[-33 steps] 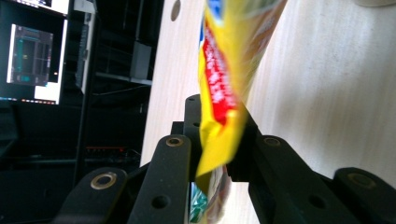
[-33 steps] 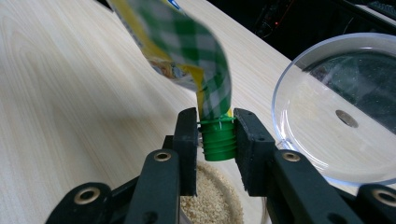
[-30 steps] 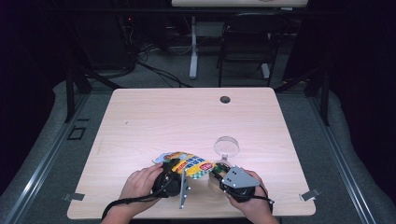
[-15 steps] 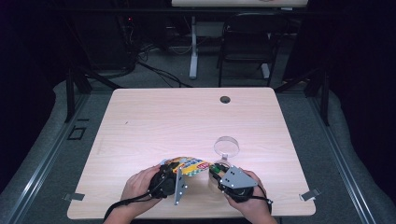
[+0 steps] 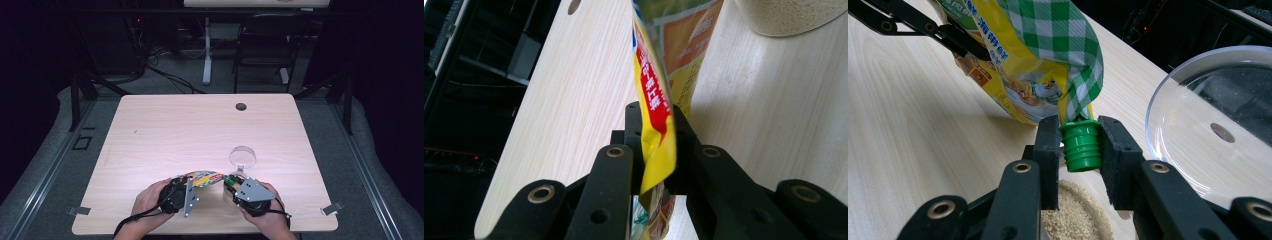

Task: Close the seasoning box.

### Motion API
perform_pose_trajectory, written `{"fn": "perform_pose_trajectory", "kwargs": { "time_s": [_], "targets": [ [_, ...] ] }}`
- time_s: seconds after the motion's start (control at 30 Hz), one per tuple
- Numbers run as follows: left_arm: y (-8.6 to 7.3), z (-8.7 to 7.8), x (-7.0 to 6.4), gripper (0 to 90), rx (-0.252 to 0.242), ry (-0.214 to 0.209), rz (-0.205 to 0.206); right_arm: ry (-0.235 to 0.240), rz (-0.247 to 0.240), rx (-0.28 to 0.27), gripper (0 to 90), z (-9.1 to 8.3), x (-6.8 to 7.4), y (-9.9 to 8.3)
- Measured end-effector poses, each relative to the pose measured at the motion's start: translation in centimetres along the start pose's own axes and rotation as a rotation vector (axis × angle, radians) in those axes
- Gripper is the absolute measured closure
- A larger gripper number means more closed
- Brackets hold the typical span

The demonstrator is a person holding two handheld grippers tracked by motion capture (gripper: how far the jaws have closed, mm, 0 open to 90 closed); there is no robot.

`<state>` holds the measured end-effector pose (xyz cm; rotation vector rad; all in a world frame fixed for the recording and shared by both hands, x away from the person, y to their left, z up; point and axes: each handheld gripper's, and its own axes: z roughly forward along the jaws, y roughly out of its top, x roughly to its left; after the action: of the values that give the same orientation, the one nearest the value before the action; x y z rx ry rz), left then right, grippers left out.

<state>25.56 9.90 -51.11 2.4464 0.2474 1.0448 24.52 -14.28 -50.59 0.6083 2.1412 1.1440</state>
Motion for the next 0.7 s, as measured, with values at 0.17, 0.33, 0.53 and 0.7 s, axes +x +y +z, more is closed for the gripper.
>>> {"fn": "perform_pose_trajectory", "kwargs": {
  "time_s": [0.17, 0.33, 0.53, 0.7],
  "targets": [
    [-0.3, 0.1, -0.1, 84.5, -0.015, -0.021, -0.026, 0.0, -0.001, 0.002, 71.5, 0.1, 0.1, 0.0],
    [-0.6, 0.0, 0.1, 83.8, -0.026, -0.048, -0.057, 0.007, 0.003, -0.001, 71.4, 0.2, 0.1, -0.1],
    [-0.9, 0.1, 0.3, 85.4, -0.043, -0.084, -0.092, 0.008, 0.007, -0.009, 71.0, 0.4, 0.1, 0.0],
    [-1.2, 0.1, 0.5, 86.6, -0.068, -0.106, -0.145, 0.011, 0.025, -0.02, 70.5, 0.4, 0.1, -0.1]
  ]
}}
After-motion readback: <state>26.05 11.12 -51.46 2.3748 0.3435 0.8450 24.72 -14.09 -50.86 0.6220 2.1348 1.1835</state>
